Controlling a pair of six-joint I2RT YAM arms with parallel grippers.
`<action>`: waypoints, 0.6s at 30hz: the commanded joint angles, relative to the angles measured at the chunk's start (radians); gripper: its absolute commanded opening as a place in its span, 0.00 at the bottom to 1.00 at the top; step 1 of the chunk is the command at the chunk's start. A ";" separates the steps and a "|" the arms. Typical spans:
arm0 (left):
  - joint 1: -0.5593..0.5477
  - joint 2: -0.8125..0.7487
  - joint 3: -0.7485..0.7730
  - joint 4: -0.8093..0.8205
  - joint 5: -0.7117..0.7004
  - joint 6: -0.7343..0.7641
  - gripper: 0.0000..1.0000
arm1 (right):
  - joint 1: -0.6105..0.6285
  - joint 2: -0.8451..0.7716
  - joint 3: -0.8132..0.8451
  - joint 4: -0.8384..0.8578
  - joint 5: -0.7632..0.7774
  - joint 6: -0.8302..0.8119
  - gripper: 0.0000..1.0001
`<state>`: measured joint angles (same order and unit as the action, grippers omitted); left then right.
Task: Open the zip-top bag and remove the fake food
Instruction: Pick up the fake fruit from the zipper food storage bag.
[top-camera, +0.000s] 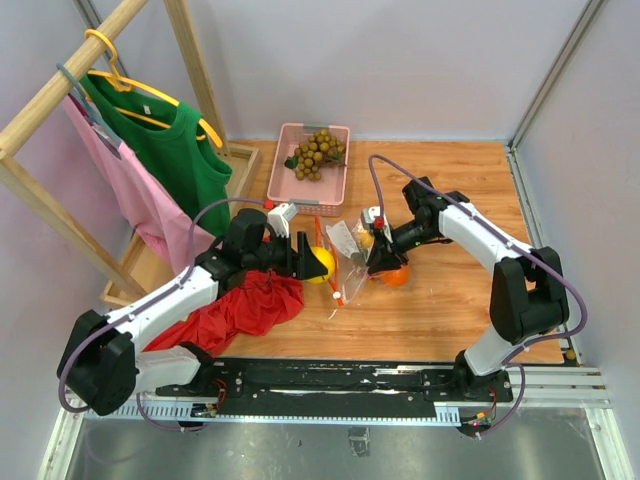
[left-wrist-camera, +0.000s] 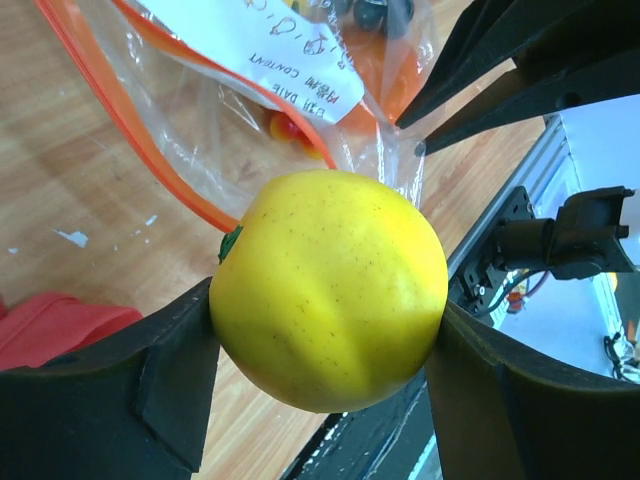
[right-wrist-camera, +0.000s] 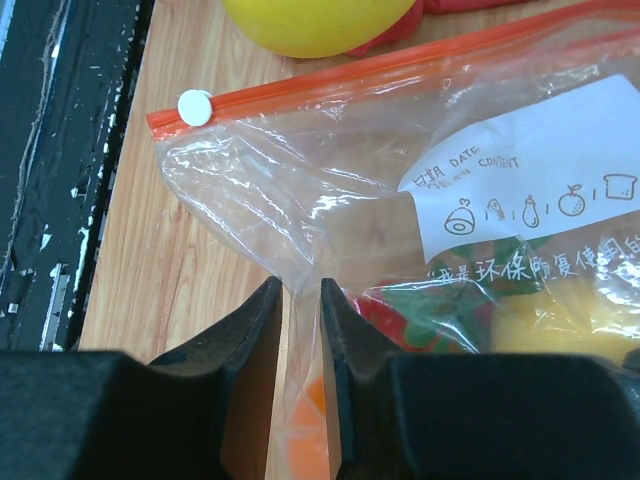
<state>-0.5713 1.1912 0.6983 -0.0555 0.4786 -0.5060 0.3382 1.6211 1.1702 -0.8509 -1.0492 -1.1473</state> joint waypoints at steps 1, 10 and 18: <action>0.005 -0.036 0.046 -0.040 -0.031 0.064 0.10 | -0.018 -0.004 0.041 -0.079 -0.075 -0.053 0.23; 0.008 -0.036 0.132 -0.162 -0.005 0.135 0.10 | -0.036 -0.007 0.080 -0.113 -0.129 -0.059 0.24; 0.014 -0.057 0.183 -0.130 -0.079 0.096 0.09 | -0.050 -0.038 0.108 -0.119 -0.198 -0.044 0.24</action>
<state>-0.5644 1.1526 0.8234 -0.2104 0.4427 -0.3977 0.3130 1.6192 1.2331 -0.9367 -1.1732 -1.1885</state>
